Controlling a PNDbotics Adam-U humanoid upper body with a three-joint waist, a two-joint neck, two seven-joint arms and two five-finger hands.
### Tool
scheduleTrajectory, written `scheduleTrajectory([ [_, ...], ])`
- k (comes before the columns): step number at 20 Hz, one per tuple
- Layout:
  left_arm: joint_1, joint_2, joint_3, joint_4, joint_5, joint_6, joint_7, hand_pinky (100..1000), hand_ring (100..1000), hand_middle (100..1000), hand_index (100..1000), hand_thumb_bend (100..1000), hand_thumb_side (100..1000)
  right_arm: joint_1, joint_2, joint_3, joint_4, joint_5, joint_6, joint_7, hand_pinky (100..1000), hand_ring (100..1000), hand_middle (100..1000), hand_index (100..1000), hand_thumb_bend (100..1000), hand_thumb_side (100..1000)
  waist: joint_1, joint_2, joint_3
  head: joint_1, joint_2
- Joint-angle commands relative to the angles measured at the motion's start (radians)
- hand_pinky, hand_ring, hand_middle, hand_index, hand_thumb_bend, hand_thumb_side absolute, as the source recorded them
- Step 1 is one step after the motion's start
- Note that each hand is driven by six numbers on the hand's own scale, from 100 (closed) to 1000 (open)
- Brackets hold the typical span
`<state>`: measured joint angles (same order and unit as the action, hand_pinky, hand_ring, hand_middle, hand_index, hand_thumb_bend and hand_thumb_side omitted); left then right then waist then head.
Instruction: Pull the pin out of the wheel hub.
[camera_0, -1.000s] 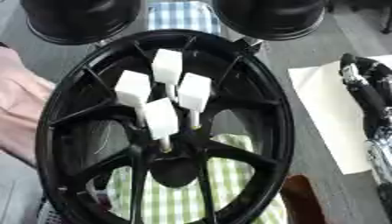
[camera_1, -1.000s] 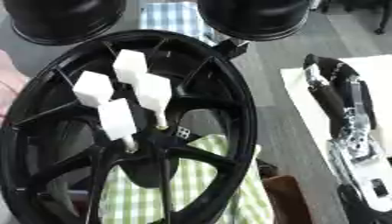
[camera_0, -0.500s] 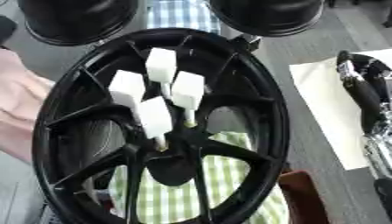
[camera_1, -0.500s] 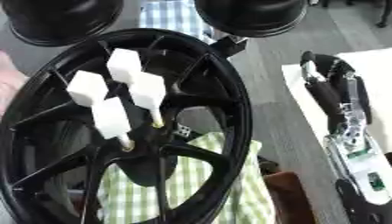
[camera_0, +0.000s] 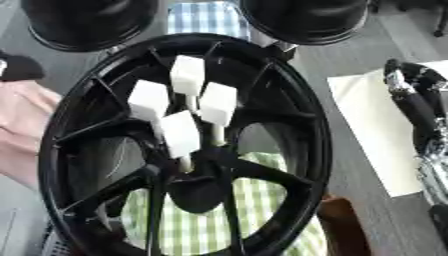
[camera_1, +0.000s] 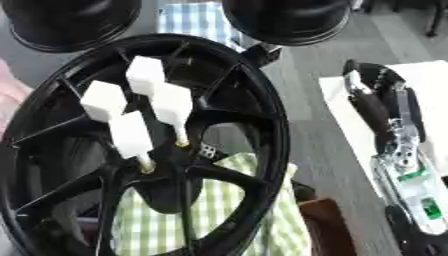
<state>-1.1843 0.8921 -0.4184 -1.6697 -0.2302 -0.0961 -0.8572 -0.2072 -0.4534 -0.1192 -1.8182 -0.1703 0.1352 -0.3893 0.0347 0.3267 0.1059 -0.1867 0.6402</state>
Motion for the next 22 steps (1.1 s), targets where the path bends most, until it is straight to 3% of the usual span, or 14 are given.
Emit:
scheduleTrajectory([
  [1, -0.046, -0.031, -0.03, 0.066, 0.013, -0.004, -0.048, 828, 778, 763, 871, 576, 602, -0.003, -0.025, -0.003, -0.012, -0.001, 0.0, 0.004, 824, 749, 607, 694, 242, 470, -0.003, -0.029, 0.002, 0.0, -0.007],
  [9, -0.08, -0.076, -0.063, 0.142, 0.026, -0.014, -0.05, 822, 772, 756, 873, 605, 615, -0.005, -0.023, -0.001, -0.011, -0.003, 0.0, 0.006, 824, 749, 607, 694, 241, 472, -0.004, -0.03, -0.003, 0.005, -0.008],
  [16, -0.143, -0.206, -0.148, 0.264, 0.021, 0.014, -0.05, 819, 772, 756, 870, 611, 620, -0.009, -0.015, 0.003, -0.008, -0.005, 0.0, 0.013, 825, 748, 607, 694, 240, 473, -0.002, -0.03, -0.016, 0.011, -0.015],
  [22, -0.151, -0.223, -0.173, 0.26, 0.012, -0.014, -0.05, 827, 783, 787, 875, 629, 589, -0.011, -0.013, 0.004, -0.007, -0.006, -0.001, 0.014, 825, 748, 607, 694, 240, 475, 0.002, -0.025, -0.02, 0.015, -0.016],
])
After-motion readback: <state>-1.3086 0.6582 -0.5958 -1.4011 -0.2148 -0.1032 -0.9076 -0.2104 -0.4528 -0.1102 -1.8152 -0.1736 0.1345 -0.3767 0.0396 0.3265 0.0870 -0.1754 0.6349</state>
